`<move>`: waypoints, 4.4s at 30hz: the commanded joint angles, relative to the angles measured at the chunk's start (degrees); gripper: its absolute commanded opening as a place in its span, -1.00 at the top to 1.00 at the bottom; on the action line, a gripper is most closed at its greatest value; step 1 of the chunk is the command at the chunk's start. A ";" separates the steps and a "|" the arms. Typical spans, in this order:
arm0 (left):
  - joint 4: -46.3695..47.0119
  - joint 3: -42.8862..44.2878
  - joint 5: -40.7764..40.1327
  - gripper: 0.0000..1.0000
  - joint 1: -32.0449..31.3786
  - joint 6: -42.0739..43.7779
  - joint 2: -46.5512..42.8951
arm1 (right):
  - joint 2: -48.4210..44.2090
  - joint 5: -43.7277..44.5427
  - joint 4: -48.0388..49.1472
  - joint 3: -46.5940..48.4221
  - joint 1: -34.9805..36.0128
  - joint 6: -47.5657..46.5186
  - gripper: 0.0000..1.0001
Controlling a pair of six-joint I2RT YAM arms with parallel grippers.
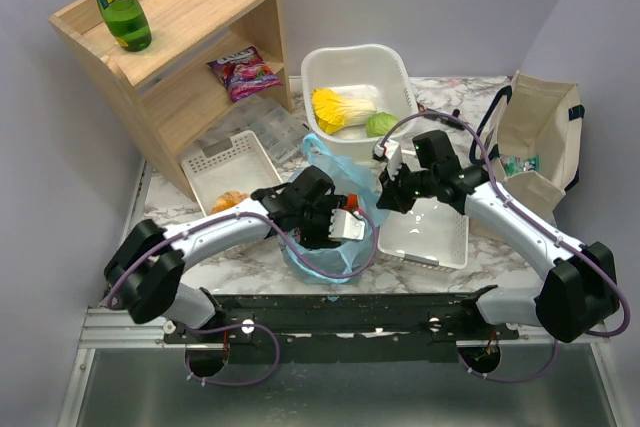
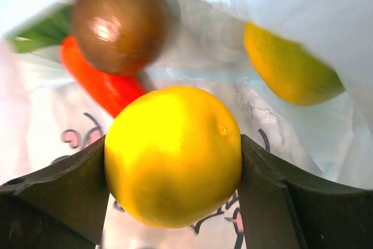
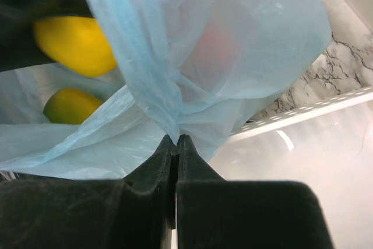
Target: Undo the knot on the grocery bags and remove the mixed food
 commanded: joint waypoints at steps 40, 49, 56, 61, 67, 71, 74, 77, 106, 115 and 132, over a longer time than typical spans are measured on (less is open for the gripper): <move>10.04 20.17 6.41 0.83 -14.69 8.39 1.03 | 18.15 -11.84 0.67 19.88 -1.21 9.20 0.99; 14.61 23.40 -0.29 -0.04 -14.93 15.18 11.43 | 18.05 -11.96 -0.87 19.01 -1.27 6.26 0.99; 14.65 19.66 4.67 -0.97 -14.75 12.21 4.03 | 18.28 -11.63 -0.70 18.52 -1.24 6.60 0.99; 14.06 17.60 5.30 -0.97 -14.44 4.12 -3.58 | 18.42 -12.05 0.22 18.47 -1.24 7.16 0.99; 11.04 12.25 6.71 -0.89 -10.37 -8.11 -16.72 | 17.65 -12.87 0.58 18.18 -1.22 6.71 0.99; 4.50 9.26 11.52 -0.48 -0.98 -15.65 -21.91 | 15.27 -13.01 2.39 15.98 -1.23 5.71 0.99; 0.36 6.66 12.25 -0.11 6.11 -16.22 -22.39 | 13.15 -13.81 3.78 13.86 -1.21 4.48 0.99; -2.94 4.24 12.56 0.02 7.82 -12.03 -20.90 | 10.46 -14.09 3.61 11.05 -1.21 0.47 0.99; -3.37 5.27 3.26 -0.65 -7.72 -5.09 9.00 | 6.73 -8.80 3.97 5.36 -1.21 -1.79 0.99; -4.66 1.65 -4.61 0.86 -4.27 -5.53 0.87 | 6.07 -9.48 3.59 5.11 -1.21 -2.68 0.99; 1.57 0.28 -5.13 0.78 8.46 -16.40 -12.03 | 5.81 -10.77 3.36 4.67 -1.21 -2.81 0.99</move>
